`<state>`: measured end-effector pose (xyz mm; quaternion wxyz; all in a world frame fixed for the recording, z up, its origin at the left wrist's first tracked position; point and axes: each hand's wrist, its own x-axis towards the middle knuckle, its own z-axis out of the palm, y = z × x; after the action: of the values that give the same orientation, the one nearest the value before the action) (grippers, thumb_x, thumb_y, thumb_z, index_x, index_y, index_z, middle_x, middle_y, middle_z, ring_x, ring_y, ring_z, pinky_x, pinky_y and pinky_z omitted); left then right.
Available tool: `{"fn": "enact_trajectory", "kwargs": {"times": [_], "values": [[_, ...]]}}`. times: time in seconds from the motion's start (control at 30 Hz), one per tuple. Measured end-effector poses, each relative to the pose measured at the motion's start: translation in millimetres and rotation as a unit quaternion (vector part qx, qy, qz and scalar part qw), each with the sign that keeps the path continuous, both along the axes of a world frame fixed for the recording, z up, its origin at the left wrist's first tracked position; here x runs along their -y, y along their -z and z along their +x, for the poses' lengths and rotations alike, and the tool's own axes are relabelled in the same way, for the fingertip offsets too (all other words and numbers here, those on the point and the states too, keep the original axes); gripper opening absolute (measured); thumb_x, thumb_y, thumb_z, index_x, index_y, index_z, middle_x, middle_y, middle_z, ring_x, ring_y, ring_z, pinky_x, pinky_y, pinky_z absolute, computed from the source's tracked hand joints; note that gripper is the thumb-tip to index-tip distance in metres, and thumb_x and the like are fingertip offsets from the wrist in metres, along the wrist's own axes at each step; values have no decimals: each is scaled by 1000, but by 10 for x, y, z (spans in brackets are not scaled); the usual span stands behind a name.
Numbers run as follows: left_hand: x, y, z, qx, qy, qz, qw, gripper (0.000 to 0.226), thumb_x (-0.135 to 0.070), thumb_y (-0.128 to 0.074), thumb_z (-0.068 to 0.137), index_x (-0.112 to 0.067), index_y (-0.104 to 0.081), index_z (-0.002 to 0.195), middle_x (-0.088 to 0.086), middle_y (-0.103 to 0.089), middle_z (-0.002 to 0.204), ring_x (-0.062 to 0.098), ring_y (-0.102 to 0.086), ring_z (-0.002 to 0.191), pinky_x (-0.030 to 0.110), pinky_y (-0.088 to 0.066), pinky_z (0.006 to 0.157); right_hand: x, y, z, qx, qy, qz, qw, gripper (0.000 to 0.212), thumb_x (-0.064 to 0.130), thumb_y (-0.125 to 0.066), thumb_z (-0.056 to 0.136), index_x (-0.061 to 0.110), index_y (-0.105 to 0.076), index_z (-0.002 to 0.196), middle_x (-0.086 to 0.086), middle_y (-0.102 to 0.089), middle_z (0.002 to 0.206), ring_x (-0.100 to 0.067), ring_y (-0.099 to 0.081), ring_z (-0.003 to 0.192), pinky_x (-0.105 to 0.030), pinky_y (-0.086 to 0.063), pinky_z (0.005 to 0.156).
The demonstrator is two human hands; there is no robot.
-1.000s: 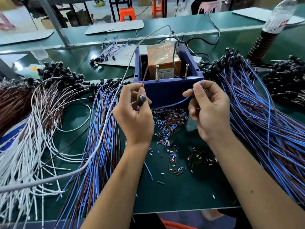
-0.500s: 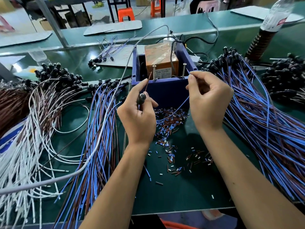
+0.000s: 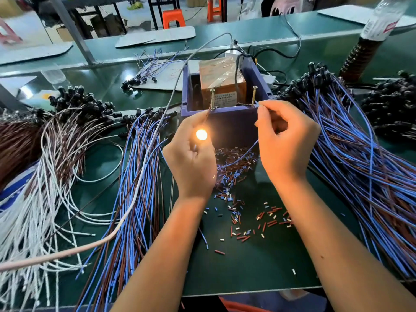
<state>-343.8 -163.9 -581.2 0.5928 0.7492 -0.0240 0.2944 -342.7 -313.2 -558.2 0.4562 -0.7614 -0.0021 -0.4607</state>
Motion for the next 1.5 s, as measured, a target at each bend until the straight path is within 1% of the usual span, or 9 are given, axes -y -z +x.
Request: {"fn": "enact_trajectory", "kwargs": {"times": [0.1,0.33,0.5,0.7,0.9,1.07,1.23,1.37,1.5], "values": [[-10,-33,-20,33,-30,32,998,26,-14,-52,93,4,-66,81,-22,-47,59,-6,-49,56,7,-37,59,-5,-4,1,2,0,0,1000,17,15,-65,100,9,-80,95,4,-72,74,-12,-70,64,-35,-55,58],[26,-144,-48,102,-45,-32,993,27,-8,-52,95,-19,-72,108,-2,-60,63,26,-56,52,41,-45,48,21,2,-23,-10,-1,45,999,15,16,-65,99,10,-78,96,4,-72,74,-10,-69,67,-31,-57,63],[128,-254,-123,76,-25,-140,987,25,4,-49,97,-3,-72,106,-2,-54,58,6,-51,50,17,-42,54,114,-72,-135,-16,3,47,999,14,16,-65,99,12,-77,96,5,-72,74,-11,-69,67,-32,-58,64],[770,-617,-191,-62,137,-182,972,24,1,-54,95,-10,-75,97,-1,-54,53,7,-41,44,17,-32,47,663,-324,-359,-25,103,72,992,18,19,-67,93,14,-76,107,-1,-73,91,-18,-69,74,-29,-57,67],[1627,-893,-86,-313,310,-209,873,24,-16,-56,101,-10,-74,115,-3,-55,70,5,-34,41,17,-25,36,1146,-618,-697,61,187,-88,977,26,22,-60,100,6,-64,121,-9,-68,105,-21,-65,83,-42,-53,77],[1998,-1159,33,-320,356,-404,780,33,-20,-44,106,-4,-69,90,1,-50,60,8,-39,38,18,-35,40,1227,-564,-777,-215,15,-90,972,40,43,-53,107,18,-53,139,-3,-76,90,-29,-72,84,-45,-55,77],[2065,-1435,259,-281,395,-473,735,39,-15,-28,111,-4,-56,85,1,-40,62,5,-30,37,15,-22,36,1446,-654,-890,-252,-140,58,956,24,30,-53,109,13,-69,102,-4,-65,58,-20,-57,48,-29,-46,50],[2007,-1519,452,-273,364,-394,798,40,-22,-37,112,-9,-63,85,4,-56,68,10,-43,58,21,-34,51,1831,-835,-1006,-228,15,-124,966,31,38,-58,101,18,-76,87,5,-66,61,-4,-59,55,-27,-50,58],[2018,-1296,586,-336,267,-171,887,38,-30,-39,111,-9,-57,84,3,-52,69,10,-45,49,18,-32,40,1970,-884,-1038,-285,81,-187,937,30,40,-61,98,21,-73,78,10,-59,54,3,-55,54,-11,-33,50]]}}
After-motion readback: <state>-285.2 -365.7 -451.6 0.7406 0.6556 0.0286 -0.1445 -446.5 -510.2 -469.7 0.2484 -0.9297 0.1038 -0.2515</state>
